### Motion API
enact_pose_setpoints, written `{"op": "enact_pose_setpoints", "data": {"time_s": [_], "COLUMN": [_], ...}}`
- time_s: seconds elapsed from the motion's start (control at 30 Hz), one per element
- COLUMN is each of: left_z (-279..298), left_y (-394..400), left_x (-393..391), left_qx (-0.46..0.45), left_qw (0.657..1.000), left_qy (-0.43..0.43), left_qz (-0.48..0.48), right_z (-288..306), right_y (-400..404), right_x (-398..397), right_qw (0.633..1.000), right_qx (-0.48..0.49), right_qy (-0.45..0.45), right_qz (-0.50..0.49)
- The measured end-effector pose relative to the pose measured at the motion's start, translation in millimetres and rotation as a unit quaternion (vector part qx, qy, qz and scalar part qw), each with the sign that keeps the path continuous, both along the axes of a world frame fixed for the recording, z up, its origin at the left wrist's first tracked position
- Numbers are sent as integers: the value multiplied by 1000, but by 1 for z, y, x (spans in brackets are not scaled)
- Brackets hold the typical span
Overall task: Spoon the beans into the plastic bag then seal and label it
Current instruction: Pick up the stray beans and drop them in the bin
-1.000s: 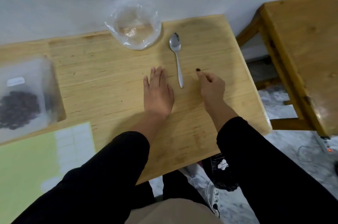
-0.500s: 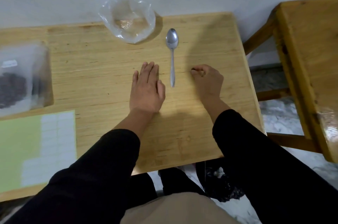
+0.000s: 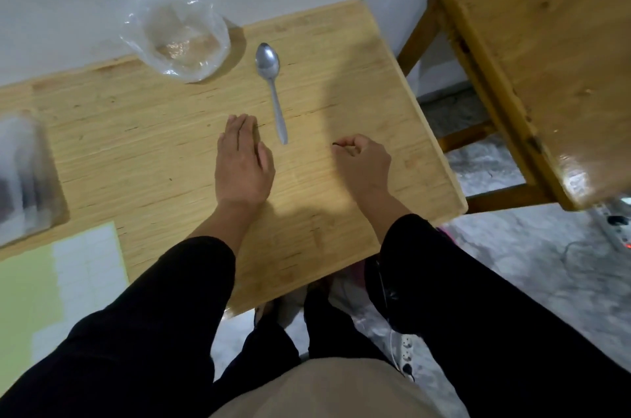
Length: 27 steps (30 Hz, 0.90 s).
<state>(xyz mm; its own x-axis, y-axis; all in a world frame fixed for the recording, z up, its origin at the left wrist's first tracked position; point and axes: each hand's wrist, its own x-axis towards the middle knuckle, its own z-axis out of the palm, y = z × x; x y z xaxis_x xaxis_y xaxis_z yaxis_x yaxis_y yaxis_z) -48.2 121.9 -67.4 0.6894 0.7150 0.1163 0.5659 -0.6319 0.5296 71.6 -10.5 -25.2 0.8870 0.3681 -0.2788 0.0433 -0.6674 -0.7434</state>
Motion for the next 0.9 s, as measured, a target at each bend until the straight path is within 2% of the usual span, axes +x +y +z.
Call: {"op": "enact_pose_setpoints", "data": {"time_s": [0.1,0.23,0.37,0.53,0.63,0.77,0.9], "left_z": [2,1,1,5,4,-2,-6], "left_y": [-16,-46,-80,-130,-158,-180,-187], "left_x": [-10,-18,-8,24,35,41,38], "left_qx": [-4,10,-22,27,53,62,77], "left_qw": [999,985,961,918,911,936,943], "left_qy": [-19,-28,16,114,127,88,47], "left_qz": [-42,-169,-275,-378,-390,-336,-320], "right_z": [0,3,7,4,2,-5,-17], "right_y": [-20,-37,-63,-120,-159,-206,-244], "right_x": [-14,-32,-43,-49,-48,-45,-43], "right_qw": [999,994,984,967,959,957,960], "right_qx": [7,42,51,64,52,-15,-76], "right_qy": [16,30,0,-17,-33,-57,-53], "right_qz": [-28,-93,-169,-244,-277,-284,-264]}}
